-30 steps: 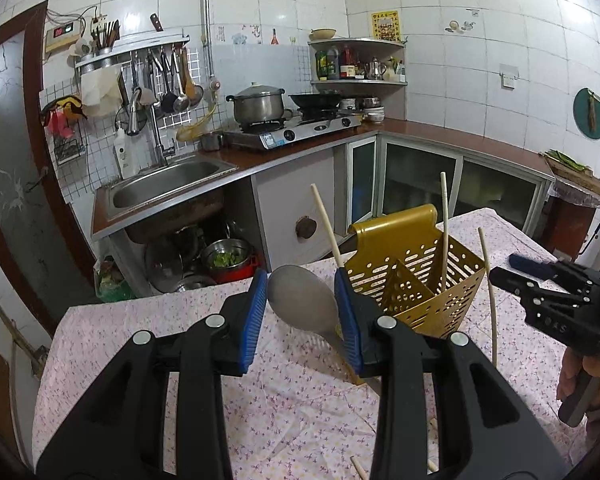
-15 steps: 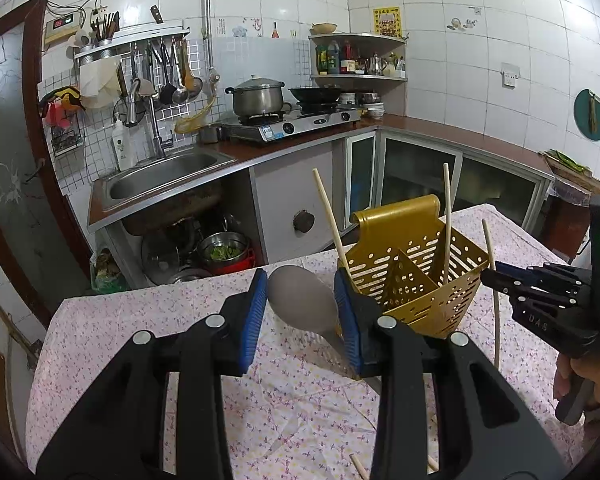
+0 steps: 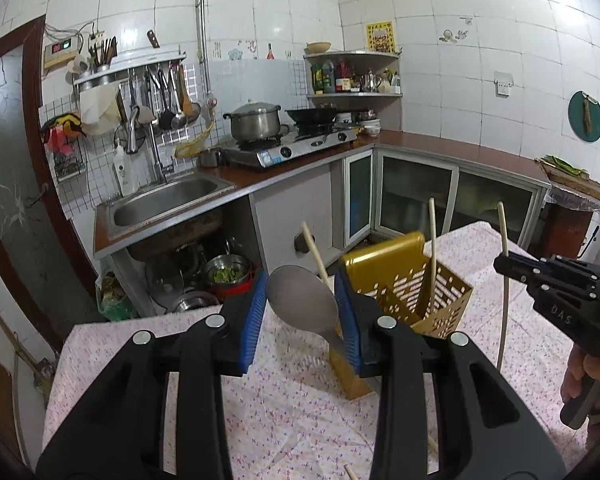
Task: Organize utensils
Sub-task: 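Lower the chopstick into the holder with the right gripper while the left lowers the spoon in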
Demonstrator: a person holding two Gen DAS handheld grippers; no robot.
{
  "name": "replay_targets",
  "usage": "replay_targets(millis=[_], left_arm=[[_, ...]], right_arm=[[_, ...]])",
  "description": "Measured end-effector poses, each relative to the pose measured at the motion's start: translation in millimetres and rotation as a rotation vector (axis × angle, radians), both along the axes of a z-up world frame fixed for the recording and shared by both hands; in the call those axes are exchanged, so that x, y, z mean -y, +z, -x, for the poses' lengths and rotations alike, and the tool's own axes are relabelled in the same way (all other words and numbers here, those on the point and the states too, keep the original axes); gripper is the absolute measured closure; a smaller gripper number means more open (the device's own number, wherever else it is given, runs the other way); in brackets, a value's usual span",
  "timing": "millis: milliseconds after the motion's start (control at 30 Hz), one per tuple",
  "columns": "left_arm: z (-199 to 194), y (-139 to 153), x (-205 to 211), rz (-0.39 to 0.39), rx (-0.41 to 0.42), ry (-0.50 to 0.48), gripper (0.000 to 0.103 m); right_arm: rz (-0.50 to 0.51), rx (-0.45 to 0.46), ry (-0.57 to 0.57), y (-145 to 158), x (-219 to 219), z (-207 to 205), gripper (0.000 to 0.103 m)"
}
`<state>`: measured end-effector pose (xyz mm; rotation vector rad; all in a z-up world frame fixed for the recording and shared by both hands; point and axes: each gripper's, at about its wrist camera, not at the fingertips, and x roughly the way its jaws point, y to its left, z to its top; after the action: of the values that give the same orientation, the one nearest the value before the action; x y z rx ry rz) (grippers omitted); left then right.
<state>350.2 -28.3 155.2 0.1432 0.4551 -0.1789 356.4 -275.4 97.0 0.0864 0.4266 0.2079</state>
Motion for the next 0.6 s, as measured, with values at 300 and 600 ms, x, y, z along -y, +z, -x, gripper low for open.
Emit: replay_targets(millis=[300,600], left_arm=[[-8.9,36.8,20.2,-0.054,0.064,-0.021,0.070],[-46.0,56.7,34.4,-0.130,0.122,-0.003,0.070]], right_arm=[[-0.071,0.148,-0.012,57.9,4.4,-1.3,0.097],[-0.094,0.317,-0.064,98.6,1.1,-24.5,0.097]])
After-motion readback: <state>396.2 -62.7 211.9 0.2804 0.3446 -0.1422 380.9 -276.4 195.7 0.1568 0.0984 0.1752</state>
